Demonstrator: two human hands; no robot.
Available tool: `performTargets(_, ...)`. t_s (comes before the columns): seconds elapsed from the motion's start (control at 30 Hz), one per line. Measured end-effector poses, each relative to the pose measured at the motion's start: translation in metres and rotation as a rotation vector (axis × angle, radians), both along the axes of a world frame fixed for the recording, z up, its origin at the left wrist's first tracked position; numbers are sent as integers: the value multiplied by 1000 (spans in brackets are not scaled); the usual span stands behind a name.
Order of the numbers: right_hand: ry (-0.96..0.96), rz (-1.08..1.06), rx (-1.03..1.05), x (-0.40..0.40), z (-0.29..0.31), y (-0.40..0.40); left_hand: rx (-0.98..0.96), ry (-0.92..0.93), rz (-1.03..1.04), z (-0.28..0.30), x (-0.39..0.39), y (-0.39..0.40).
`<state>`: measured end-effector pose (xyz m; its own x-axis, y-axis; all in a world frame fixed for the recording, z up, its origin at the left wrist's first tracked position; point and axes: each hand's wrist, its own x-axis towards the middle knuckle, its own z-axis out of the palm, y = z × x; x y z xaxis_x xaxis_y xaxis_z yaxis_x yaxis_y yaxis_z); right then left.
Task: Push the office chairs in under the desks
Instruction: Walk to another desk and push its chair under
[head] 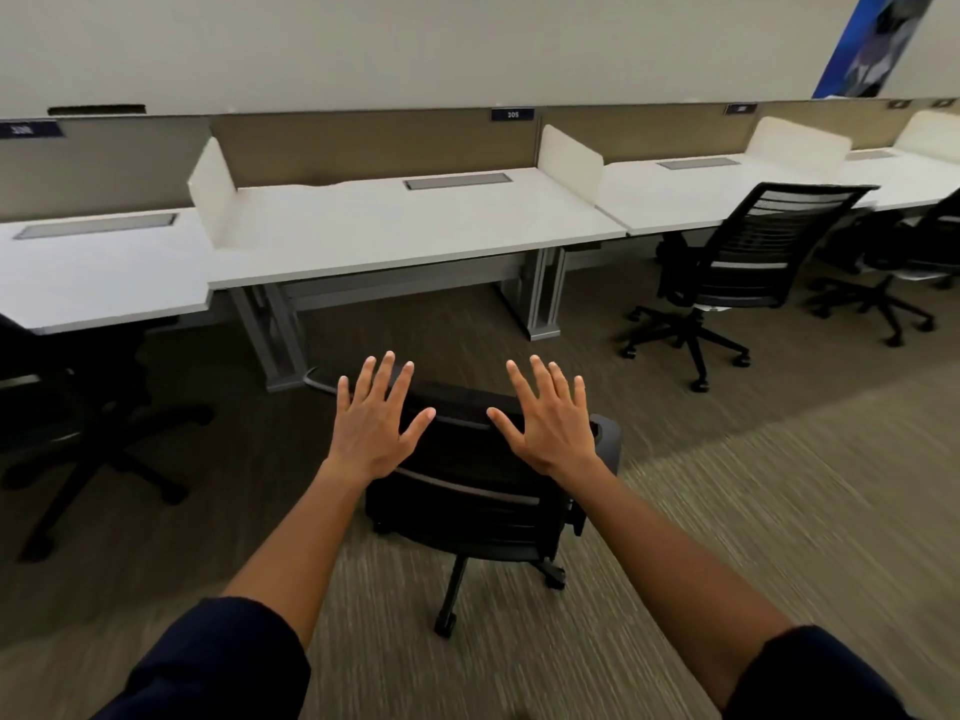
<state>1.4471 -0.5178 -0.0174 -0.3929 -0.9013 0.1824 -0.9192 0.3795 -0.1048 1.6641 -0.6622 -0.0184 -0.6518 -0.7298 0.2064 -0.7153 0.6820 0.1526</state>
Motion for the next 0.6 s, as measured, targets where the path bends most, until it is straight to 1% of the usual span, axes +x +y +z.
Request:
performTargets(0.17, 70, -42, -36, -21, -3, -7, 6, 6, -5, -7, -22, -18)
performTargets(0.37, 117, -16, -99, -52, -1, -21, -71, 52, 97, -6, -47, -38)
performTargets(0.47, 133, -1, -130, -67, 0, -37, -50, -9, 98, -1, -61, -56)
performTargets(0.6, 145, -5, -167, -84, -2, -53, -67, -75, 73, 3, -78, -77)
